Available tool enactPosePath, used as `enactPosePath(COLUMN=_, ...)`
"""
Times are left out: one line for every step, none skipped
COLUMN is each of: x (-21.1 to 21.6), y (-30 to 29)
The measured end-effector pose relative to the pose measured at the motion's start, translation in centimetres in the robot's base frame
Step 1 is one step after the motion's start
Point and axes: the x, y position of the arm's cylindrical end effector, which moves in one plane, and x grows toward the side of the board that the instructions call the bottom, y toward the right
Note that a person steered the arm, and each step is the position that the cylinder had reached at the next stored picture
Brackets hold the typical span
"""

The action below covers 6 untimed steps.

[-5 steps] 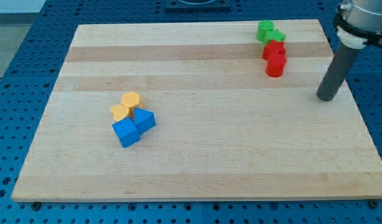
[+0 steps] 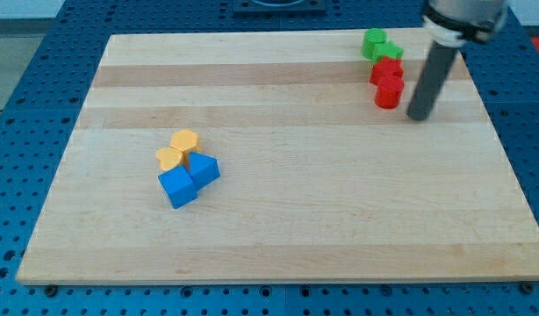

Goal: Place your arm left to the red circle

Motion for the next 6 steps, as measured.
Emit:
enactPosePath(x=-0.9, y=-0.8)
enactPosePath(x=0.7, y=0.7)
enactPosePath(x=1.9, y=-5.9)
enactPosePath(x=1.2, y=-12.8)
enactPosePath(x=-2.7, y=-12.0)
enactPosePath(x=-2.6, y=-10.4)
